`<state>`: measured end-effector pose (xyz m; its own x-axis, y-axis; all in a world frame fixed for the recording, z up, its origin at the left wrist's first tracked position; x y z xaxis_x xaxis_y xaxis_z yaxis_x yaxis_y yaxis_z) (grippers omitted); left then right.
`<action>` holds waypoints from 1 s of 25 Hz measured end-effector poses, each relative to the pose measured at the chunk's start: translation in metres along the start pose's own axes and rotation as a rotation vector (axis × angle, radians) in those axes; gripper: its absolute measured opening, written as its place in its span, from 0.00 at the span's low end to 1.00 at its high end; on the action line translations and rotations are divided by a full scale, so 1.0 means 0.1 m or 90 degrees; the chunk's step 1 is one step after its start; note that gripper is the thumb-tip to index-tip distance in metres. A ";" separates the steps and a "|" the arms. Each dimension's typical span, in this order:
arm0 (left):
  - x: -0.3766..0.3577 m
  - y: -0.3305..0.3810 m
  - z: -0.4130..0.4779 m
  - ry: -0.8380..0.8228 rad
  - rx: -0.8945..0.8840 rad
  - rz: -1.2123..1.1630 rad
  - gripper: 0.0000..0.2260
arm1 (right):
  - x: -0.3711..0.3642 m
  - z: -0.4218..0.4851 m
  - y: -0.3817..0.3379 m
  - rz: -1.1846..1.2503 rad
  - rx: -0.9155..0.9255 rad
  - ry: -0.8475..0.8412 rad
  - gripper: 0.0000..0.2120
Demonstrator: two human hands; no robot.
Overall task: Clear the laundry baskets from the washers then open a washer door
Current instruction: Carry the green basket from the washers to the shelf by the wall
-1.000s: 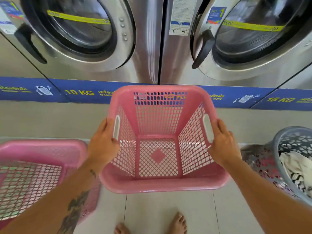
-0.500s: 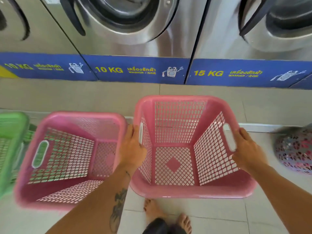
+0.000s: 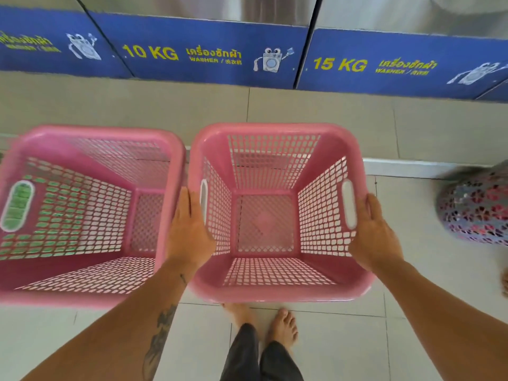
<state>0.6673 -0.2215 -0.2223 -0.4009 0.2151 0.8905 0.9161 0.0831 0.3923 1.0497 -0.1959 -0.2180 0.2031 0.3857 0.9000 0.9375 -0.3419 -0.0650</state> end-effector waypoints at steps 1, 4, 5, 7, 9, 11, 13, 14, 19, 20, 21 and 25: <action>0.00 0.02 -0.04 -0.019 0.007 0.006 0.47 | -0.03 -0.07 0.03 -0.003 0.003 -0.012 0.48; 0.04 0.05 -0.08 -0.086 0.044 -0.014 0.45 | -0.05 -0.16 0.03 -0.001 0.003 -0.057 0.44; 0.10 0.07 -0.07 -0.100 0.056 -0.025 0.41 | -0.01 -0.17 0.01 -0.002 0.001 -0.070 0.41; 0.29 0.14 -0.08 -0.107 0.073 -0.025 0.30 | 0.13 -0.21 -0.12 -0.017 0.017 -0.089 0.36; 0.56 0.22 -0.23 -0.085 0.106 -0.070 0.25 | 0.30 -0.37 -0.35 -0.001 0.059 -0.113 0.35; 0.82 0.32 -0.49 -0.054 0.138 -0.221 0.32 | 0.56 -0.65 -0.70 0.040 0.116 -0.127 0.32; 1.25 0.41 -0.81 -0.005 0.151 -0.344 0.27 | 0.92 -1.03 -1.12 0.051 0.176 -0.122 0.28; 1.50 0.40 -0.96 0.016 0.153 -0.352 0.22 | 1.07 -1.22 -1.32 0.049 0.198 -0.125 0.28; 2.88 0.01 -1.72 0.148 0.135 -0.286 0.19 | 1.87 -2.01 -2.50 0.018 0.300 -0.115 0.28; 3.12 -0.17 -1.86 0.173 0.143 -0.277 0.18 | 2.00 -2.14 -2.78 0.017 0.327 -0.104 0.27; 3.37 -0.38 -2.02 0.201 0.156 -0.275 0.17 | 2.13 -2.30 -3.08 0.013 0.360 -0.092 0.26; 4.18 -1.36 -2.69 0.280 0.188 -0.276 0.18 | 2.40 -3.04 -4.17 0.023 0.399 -0.067 0.26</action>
<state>0.3720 -0.4046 0.1581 -0.6422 -0.3077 0.7020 0.6105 0.3485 0.7113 0.6219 -0.2209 0.1563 0.2337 0.4762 0.8477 0.9105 0.1986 -0.3626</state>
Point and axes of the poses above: each hand's wrist, its own z-axis towards the middle knuckle, its own x-axis out of the back of the hand, y = z × x, the point moved 10 cm from there along z, towards the middle knuckle, and after that the axes turned 12 degrees about -x, right-handed, at the moved point
